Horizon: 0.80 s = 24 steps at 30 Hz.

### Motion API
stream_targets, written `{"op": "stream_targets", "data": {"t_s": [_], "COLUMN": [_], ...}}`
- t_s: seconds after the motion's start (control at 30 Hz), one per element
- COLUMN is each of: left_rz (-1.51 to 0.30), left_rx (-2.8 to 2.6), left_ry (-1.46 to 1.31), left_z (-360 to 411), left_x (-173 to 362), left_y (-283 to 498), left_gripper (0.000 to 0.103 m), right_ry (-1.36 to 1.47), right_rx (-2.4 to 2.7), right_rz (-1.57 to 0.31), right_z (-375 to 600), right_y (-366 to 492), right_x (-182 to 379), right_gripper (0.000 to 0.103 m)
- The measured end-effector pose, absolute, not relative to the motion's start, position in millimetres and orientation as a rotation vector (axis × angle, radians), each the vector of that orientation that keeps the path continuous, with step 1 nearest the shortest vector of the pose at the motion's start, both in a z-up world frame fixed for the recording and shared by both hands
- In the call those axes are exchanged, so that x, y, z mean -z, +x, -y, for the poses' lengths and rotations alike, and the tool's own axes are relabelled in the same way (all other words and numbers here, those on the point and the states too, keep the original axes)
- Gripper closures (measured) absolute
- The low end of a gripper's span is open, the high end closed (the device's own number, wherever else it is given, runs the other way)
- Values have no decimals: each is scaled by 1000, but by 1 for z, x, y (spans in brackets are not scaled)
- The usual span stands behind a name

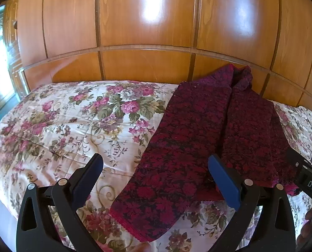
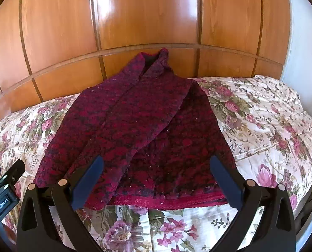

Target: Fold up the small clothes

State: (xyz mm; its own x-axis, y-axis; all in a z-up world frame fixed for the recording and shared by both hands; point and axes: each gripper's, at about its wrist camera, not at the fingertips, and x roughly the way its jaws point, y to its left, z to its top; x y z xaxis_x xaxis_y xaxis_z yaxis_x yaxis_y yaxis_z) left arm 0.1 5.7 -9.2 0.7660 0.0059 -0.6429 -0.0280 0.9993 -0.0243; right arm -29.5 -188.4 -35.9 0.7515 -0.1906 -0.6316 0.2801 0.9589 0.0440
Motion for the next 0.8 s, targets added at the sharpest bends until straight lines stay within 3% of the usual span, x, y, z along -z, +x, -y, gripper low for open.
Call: {"op": "stream_targets", "data": {"t_s": [0.8], "left_rz": [-711], "left_rx": [-6], "left_ry": [-17], "left_z": [-10], "left_x": [18], "left_y": [-2], "left_gripper": [4], "right_ry": [181], "right_rx": [228], "right_rz": [-701], "right_z": [195], "right_y": [-29], "right_x": [43], "right_gripper": [2]}}
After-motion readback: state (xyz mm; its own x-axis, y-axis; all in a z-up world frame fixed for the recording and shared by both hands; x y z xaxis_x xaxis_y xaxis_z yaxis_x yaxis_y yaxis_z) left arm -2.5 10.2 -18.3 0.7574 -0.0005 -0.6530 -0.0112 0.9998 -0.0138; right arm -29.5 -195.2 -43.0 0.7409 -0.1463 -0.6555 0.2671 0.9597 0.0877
